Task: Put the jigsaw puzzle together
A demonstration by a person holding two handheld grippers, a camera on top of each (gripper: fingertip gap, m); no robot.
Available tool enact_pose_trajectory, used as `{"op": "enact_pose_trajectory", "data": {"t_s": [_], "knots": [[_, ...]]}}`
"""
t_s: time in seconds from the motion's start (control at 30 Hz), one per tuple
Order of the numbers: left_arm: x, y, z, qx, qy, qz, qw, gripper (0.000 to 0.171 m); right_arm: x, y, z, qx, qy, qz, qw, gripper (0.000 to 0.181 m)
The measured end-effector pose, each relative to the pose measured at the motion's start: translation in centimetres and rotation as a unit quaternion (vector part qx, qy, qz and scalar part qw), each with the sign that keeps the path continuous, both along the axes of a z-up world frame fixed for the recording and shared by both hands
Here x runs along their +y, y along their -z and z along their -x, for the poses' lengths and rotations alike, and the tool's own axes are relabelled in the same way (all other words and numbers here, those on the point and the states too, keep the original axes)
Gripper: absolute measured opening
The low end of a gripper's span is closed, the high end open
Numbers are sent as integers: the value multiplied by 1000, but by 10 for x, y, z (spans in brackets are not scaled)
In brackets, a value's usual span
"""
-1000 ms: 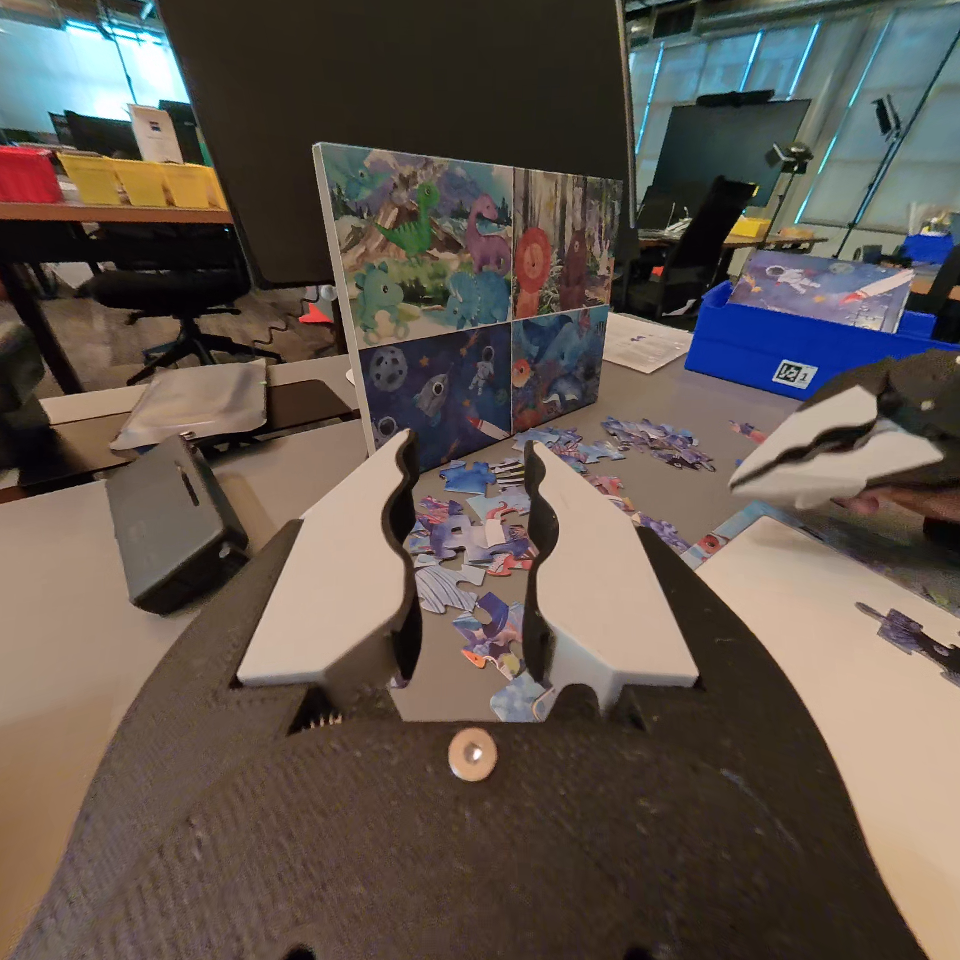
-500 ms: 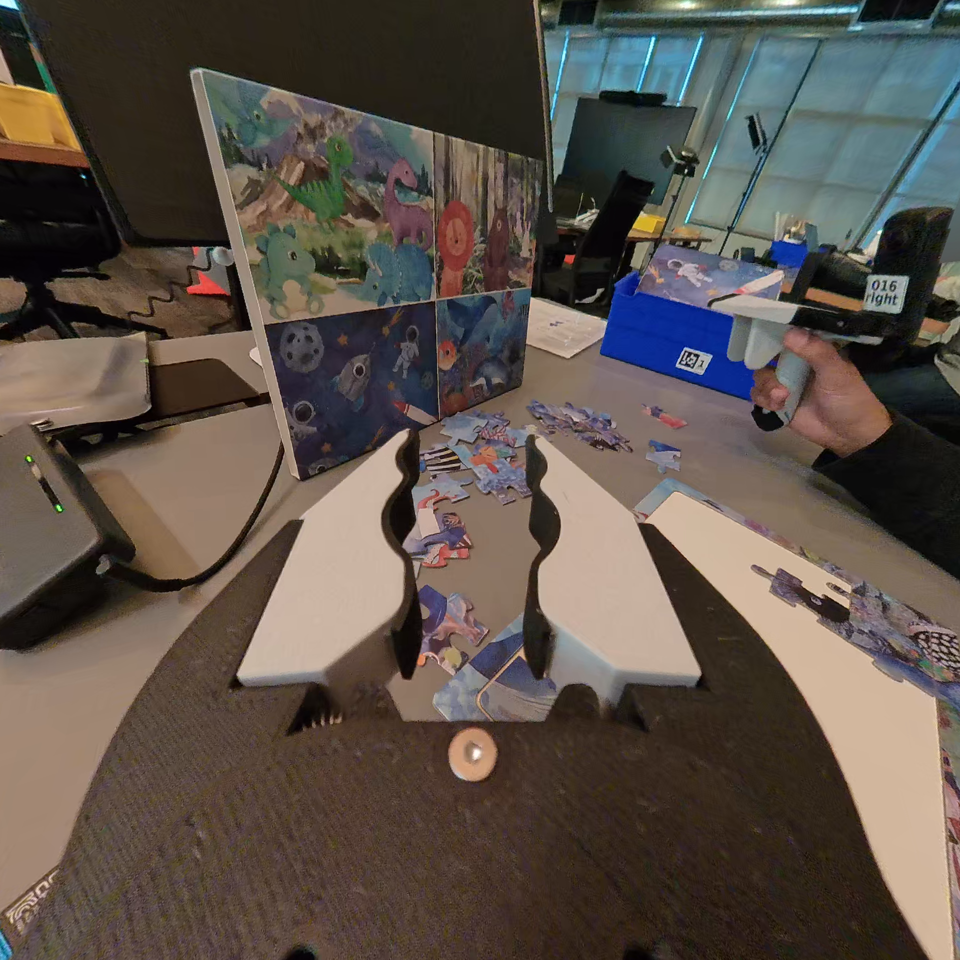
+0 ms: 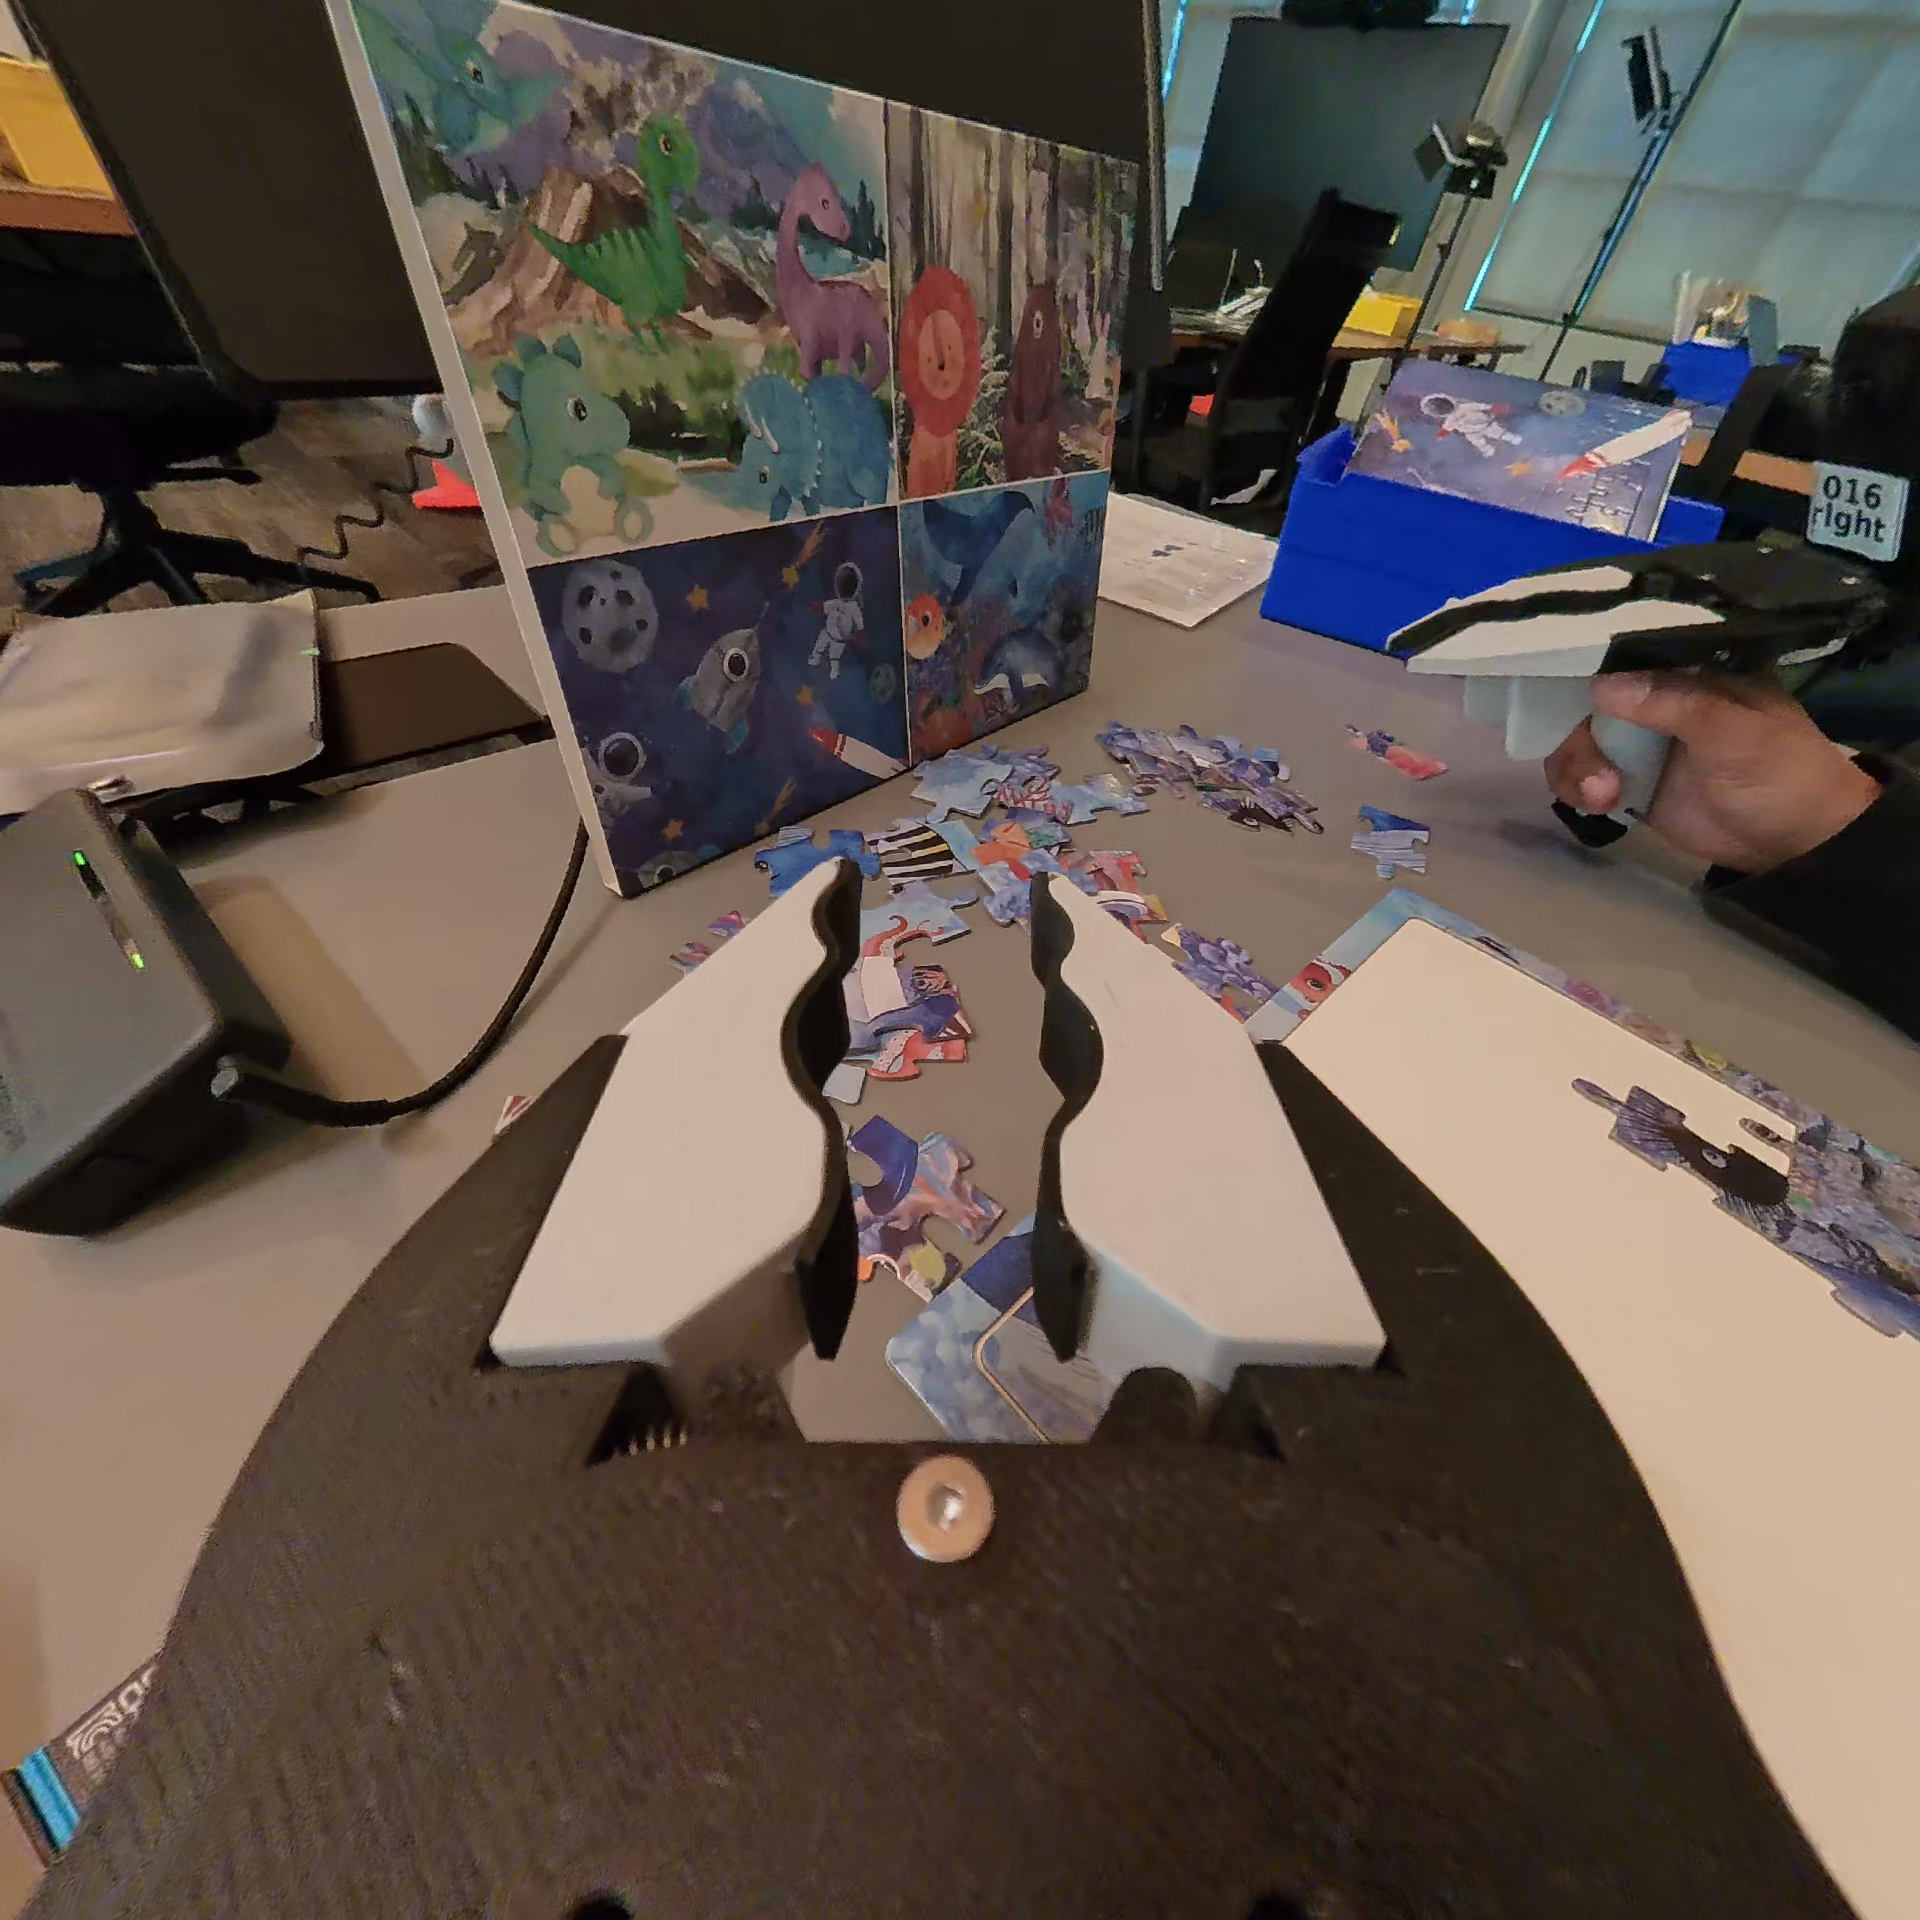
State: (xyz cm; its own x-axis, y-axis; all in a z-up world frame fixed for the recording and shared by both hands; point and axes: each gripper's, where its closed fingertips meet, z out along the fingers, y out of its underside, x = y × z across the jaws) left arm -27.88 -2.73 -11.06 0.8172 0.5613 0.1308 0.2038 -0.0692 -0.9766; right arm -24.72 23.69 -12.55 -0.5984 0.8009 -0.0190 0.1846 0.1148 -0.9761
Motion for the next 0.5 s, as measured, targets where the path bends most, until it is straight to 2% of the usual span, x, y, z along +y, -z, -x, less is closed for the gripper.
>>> {"op": "enact_pose_trajectory", "data": {"t_s": [0.17, 0.5], "knots": [[3, 6, -1, -21, 10, 2, 1000, 29, 8, -2, 2, -1, 13, 14, 1000, 12], [6, 12, -1, -13, 8, 24, 1000, 29, 4, 4, 3, -8, 12, -1, 1000, 11]]}}
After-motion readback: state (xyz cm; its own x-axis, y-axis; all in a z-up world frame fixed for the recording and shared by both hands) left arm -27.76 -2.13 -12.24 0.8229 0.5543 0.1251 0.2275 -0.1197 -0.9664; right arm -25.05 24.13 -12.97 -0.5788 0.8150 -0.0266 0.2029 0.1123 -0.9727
